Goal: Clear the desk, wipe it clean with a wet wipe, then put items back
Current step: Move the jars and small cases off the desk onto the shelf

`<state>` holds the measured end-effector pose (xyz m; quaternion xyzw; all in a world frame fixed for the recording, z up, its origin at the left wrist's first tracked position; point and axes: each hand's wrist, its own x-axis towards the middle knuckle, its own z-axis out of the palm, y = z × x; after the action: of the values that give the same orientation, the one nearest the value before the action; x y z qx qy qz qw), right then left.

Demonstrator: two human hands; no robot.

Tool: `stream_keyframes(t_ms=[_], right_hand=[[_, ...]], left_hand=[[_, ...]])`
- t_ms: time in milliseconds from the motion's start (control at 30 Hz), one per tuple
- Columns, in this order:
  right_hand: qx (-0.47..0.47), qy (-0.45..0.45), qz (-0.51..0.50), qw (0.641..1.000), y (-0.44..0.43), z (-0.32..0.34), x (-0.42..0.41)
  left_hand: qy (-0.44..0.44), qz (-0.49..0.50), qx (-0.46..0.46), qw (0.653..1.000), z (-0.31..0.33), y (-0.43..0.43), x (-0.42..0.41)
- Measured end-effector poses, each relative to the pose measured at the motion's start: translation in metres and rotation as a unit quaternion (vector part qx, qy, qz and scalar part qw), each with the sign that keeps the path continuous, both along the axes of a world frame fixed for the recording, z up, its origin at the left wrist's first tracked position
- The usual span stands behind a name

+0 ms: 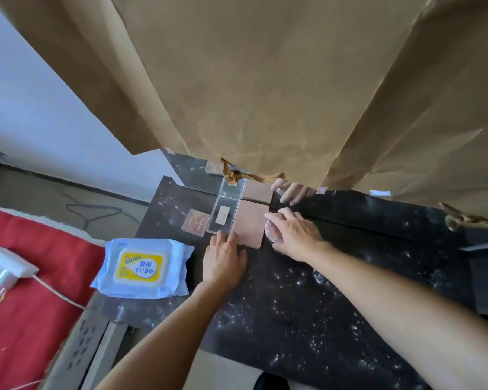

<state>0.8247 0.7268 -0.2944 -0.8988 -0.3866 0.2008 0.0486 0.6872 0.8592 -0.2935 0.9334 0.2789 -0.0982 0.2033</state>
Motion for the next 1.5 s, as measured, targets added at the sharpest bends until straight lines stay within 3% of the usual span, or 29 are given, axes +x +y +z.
stream_keyframes(t_ms=[400, 867, 1200, 1500], right_hand=[[0.041, 0.025, -0.135, 0.99, -0.074, 0.0, 0.002], [0.088, -0.001, -0.196, 0.977, -0.163, 0.03, -0.019], [0.112, -0.04, -0.204, 0.972, -0.313, 0.071, -0.082], [0.108, -0.078, -0.286, 0.949, -0.5, 0.104, -0.138]], left_hand=[[0.058, -0.001, 0.106, 0.993, -0.017, -0.021, 0.06], [0.019, -0.049, 0.018, 0.998, 0.012, -0.084, 0.045], [-0.063, -0.135, 0.028, 0.988, 0.058, -0.229, -0.01], [-0.144, -0.25, 0.019, 0.957, 0.103, -0.399, -0.033]])
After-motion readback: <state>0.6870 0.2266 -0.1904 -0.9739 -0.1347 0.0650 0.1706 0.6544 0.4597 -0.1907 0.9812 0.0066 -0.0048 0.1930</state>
